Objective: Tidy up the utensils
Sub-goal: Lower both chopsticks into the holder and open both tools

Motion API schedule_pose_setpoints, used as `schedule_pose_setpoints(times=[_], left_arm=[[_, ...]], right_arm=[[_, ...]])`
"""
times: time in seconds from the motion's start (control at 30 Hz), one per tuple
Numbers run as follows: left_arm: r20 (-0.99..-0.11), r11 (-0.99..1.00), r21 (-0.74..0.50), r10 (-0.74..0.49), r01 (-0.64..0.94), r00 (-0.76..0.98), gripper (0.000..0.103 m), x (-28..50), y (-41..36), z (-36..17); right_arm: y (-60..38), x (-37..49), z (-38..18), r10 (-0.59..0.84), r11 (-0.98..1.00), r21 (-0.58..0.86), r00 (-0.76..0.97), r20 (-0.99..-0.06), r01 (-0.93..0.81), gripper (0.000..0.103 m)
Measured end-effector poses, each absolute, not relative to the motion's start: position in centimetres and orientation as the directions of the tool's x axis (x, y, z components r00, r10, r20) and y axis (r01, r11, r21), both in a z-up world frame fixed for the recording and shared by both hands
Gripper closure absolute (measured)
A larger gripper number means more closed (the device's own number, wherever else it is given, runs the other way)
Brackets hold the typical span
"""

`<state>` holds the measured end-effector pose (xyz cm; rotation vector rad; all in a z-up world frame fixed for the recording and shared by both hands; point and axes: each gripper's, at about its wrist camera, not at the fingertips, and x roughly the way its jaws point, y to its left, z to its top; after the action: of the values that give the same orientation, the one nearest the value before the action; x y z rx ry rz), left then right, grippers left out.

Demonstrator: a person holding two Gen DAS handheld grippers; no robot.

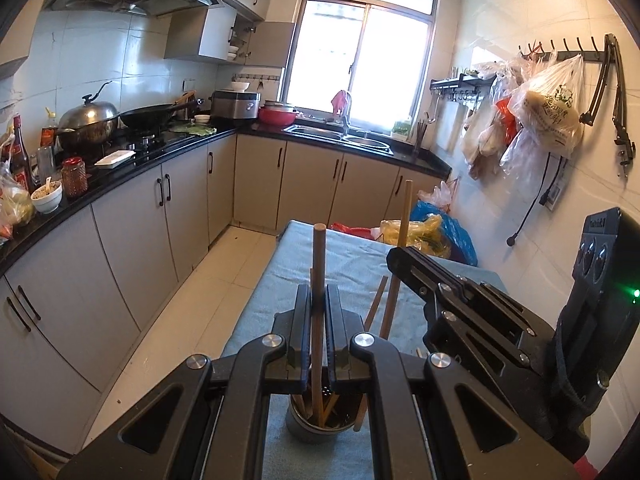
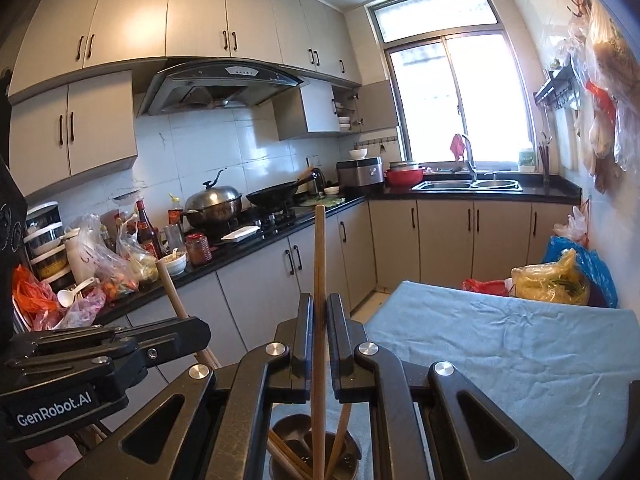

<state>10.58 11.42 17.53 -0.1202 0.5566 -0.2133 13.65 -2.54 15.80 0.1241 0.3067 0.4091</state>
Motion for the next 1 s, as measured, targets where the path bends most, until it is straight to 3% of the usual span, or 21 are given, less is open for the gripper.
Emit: schedule_pose_setpoints(times=[0.33,0.77,1.0], left_arm=[[-0.53,0.971,-0.174,-0.231,0.161,0.816,0.097,11.3,11.6,16.7],[-0.548,0.974,-0.175,-0.218,0.145,0.807,0.097,11.8,11.8,16.0],[-0.536,0.973,-0.177,-0.222,0.148,0.815,0.097,11.4,11.9,16.4]], right_arm=[[-3.0,13.8,17.0,0.404,0.91,0.198,0.884,-0.236,-0.364,0.096],[-2.4,15.3,13.0,0.413,0.909,0.216,0.838,-0.356,-0.356,0.095],[-3.5,14.9,13.5,0.438,0.894,0.263,0.83,-0.346,-0.362,0.095]])
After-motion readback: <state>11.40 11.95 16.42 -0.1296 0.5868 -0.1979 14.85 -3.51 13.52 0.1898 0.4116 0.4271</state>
